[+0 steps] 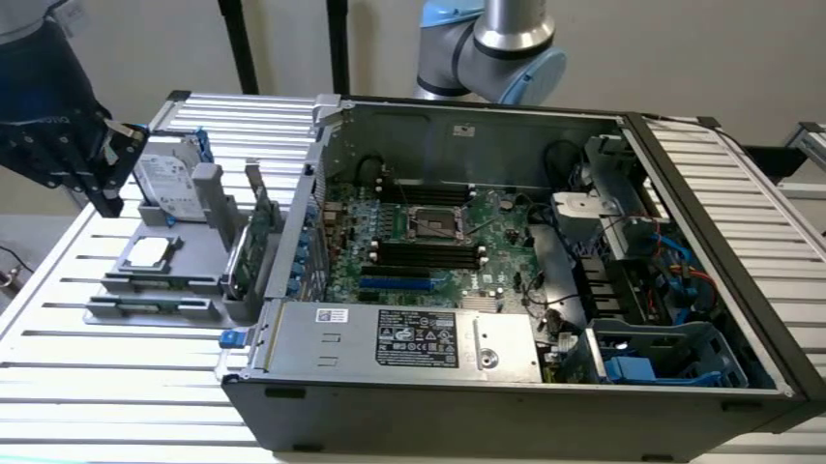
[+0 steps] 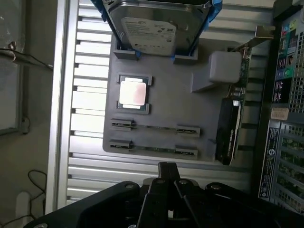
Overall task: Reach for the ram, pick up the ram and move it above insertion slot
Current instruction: 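Pick up the ram and move it above insertion slot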
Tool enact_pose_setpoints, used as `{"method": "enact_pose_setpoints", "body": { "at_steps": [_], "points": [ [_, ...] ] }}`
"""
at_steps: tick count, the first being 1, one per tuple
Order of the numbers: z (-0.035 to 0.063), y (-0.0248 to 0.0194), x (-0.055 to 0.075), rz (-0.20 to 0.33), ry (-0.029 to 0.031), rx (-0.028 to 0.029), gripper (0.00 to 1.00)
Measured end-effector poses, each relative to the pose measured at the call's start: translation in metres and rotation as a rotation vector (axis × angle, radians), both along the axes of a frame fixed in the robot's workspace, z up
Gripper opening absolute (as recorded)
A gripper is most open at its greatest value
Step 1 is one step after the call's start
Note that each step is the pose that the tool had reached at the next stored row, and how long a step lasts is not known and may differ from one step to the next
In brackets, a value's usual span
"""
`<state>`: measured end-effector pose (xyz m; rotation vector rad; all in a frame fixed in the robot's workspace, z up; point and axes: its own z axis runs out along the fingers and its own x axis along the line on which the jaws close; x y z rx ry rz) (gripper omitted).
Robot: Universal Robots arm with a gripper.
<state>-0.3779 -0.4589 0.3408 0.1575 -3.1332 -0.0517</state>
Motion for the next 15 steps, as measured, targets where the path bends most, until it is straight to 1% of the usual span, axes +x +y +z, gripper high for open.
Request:
{"method": "enact_pose_setpoints", "body": {
  "at_steps": [15],
  "points": [
    [-0.0001, 0.0000, -0.0002, 0.273, -0.0002, -0.0048, 0.11]
  ]
}}
